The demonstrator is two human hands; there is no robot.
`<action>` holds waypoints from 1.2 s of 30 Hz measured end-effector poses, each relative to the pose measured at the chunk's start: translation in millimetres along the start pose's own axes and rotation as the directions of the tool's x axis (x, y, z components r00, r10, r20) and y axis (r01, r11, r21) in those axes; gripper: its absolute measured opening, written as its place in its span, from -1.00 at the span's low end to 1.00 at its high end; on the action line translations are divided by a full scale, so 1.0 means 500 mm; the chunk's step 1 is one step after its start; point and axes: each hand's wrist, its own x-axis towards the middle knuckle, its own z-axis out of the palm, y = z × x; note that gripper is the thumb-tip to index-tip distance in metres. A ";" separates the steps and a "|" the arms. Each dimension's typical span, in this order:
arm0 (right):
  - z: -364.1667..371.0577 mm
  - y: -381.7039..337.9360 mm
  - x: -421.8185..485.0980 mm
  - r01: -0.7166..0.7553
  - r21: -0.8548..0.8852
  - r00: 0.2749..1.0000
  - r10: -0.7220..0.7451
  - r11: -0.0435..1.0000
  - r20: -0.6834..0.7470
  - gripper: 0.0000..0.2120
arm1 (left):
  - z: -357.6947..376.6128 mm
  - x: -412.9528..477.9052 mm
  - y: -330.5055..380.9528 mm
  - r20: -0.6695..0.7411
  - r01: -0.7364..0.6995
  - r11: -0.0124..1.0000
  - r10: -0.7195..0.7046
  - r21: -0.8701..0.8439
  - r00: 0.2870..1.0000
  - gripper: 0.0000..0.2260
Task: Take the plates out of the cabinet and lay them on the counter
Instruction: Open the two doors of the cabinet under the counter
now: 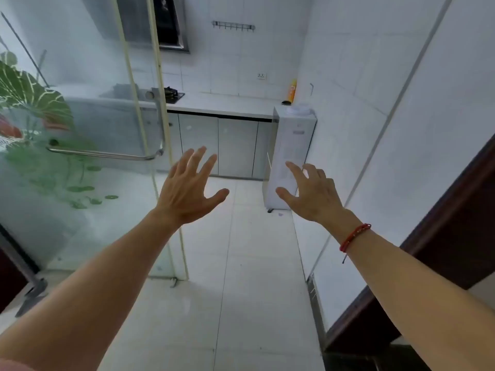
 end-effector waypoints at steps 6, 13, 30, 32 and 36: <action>0.045 0.011 0.138 -0.021 -0.007 1.000 0.021 1.000 0.005 -0.31 | 0.074 0.112 -0.053 0.015 0.010 1.000 -0.010 -0.001 1.000 -0.22; 0.150 0.057 0.334 0.007 0.033 1.000 -0.008 0.999 0.029 -0.32 | 0.205 0.265 -0.112 0.045 0.035 0.999 -0.035 0.007 0.998 -0.23; 0.302 0.215 0.864 0.046 0.062 0.988 -0.054 0.997 0.147 -0.32 | 0.463 0.720 -0.210 0.102 0.139 0.990 -0.142 0.033 0.985 -0.26; 0.322 0.223 0.918 0.046 0.057 0.986 -0.055 0.997 0.157 -0.32 | 0.492 0.763 -0.233 0.115 0.145 0.989 -0.149 0.042 0.982 -0.26; 0.372 0.228 1.027 0.044 0.054 0.984 -0.053 0.998 0.170 -0.32 | 0.559 0.851 -0.287 0.125 0.143 0.989 -0.147 0.042 0.981 -0.25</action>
